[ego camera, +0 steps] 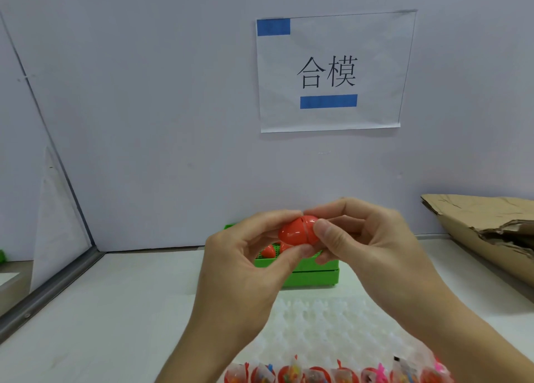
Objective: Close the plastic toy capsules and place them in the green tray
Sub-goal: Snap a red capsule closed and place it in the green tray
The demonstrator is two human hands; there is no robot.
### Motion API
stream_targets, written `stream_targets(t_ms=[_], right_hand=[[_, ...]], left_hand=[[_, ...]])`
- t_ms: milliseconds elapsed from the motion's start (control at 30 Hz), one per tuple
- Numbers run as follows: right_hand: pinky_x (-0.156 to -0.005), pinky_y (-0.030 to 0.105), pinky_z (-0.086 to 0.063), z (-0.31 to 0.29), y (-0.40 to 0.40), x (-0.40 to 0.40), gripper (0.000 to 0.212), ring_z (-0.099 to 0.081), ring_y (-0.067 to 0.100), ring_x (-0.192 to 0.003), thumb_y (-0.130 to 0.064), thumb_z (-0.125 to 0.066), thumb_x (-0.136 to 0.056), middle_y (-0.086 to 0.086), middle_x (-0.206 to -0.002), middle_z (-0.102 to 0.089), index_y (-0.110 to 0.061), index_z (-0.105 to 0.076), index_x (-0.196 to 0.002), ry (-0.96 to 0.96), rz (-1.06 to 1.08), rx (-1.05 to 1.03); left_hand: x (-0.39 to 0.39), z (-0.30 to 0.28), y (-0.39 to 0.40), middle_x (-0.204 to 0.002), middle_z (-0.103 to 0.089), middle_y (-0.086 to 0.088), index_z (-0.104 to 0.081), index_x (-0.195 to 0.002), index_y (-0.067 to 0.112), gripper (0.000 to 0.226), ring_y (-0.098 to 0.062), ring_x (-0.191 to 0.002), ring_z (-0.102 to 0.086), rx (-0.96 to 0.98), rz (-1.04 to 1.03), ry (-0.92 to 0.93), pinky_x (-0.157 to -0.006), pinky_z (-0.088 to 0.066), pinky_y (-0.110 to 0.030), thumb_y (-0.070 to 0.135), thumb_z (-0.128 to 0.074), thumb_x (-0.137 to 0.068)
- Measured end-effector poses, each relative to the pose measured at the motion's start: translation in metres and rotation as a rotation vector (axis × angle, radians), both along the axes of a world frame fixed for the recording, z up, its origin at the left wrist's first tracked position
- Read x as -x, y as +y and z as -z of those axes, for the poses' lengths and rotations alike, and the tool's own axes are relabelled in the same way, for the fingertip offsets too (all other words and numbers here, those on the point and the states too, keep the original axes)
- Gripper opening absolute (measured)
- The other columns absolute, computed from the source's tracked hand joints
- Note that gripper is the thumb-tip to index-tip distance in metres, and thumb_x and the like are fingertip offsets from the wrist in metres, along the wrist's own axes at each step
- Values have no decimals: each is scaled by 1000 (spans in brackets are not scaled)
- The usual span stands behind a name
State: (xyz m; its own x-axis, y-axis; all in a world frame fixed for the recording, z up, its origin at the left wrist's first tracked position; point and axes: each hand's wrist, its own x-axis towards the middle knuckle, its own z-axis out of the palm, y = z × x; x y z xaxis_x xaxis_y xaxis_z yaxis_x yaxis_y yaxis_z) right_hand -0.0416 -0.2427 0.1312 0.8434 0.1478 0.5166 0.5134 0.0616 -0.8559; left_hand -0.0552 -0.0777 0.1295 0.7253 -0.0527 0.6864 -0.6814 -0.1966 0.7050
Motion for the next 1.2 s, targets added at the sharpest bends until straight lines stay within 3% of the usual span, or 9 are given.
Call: stream_targets(t_ms=[200, 267, 367, 567, 833, 933, 1000, 1100, 1200], right_hand=[[-62, 15, -54, 1, 3, 2, 11, -72, 11, -62, -27, -67, -78, 1, -73, -76, -18, -71, -83, -88, 65, 14], [-60, 15, -54, 3, 4, 0, 5, -71, 10, -59, -15, -69, -84, 0, -70, -75, -18, -71, -81, -123, 81, 29], [-58, 16, -54, 5, 2, -2, 20, -70, 12, -57, 2, -72, -83, -2, -67, -75, -17, -73, -78, -160, 106, 66], [-63, 22, -59, 2, 1, -1, 36, -73, 15, -61, 4, -77, -77, -4, -68, -75, -32, -78, -76, -153, 142, 137], [-55, 15, -55, 2, 2, 1, 43, -70, 12, -52, 17, -70, -78, -4, -60, -73, -24, -79, -71, -177, 151, 92], [-57, 16, -55, 0, 1, 1, 31, -71, 13, -55, 10, -69, -83, 0, -65, -74, -19, -78, -76, -163, 112, 102], [-61, 18, -56, 0, 2, 3, 6, -73, 15, -63, -10, -69, -88, 2, -74, -76, -13, -73, -85, -127, 61, 104], [-69, 24, -59, 3, 3, 3, 21, -75, 20, -72, -37, -64, -79, 4, -82, -77, -23, -71, -92, -12, -19, 57], [-76, 33, -60, 6, 2, -1, 20, -74, 25, -75, -42, -65, -76, 10, -85, -76, -30, -71, -92, 80, -72, -11]], left_hand=[[1, 0, 1, -89, -76, 18, -78, -93, 33, 34, -4, -87, -73, 22, -61, 21, -80, -55, -15, 23, -82, -61], [2, 1, -1, -87, -76, 19, -78, -89, 34, 35, -2, -87, -72, 27, -99, 14, -79, -54, -14, 12, -86, -63], [2, 2, -3, -84, -76, 20, -78, -86, 32, 45, 2, -83, -72, 21, -140, -5, -75, -53, -9, -7, -82, -65], [4, 1, -3, -85, -76, 19, -79, -88, 25, 52, 0, -74, -72, -68, -127, -31, -69, -54, -9, -23, -66, -73], [4, 4, -10, -87, -77, 9, -77, -102, 9, 34, -7, -76, -71, -199, -251, -221, -73, -58, -21, -2, -60, -74], [5, 2, -9, -91, -76, 15, -78, -102, 16, 35, -6, -81, -71, -164, -213, -146, -76, -58, -24, 5, -64, -73], [7, 0, -8, -90, -75, 17, -78, -102, 25, 31, -6, -85, -71, -146, -157, -77, -78, -57, -23, 14, -68, -76], [8, -3, -8, -94, -74, 12, -75, -103, 28, 23, -10, -89, -72, -74, -51, 32, -80, -58, -22, 21, -73, -81], [7, -3, -8, -93, -75, 10, -74, -101, 28, 24, -10, -88, -73, 3, 7, 119, -81, -58, -23, 25, -79, -78]])
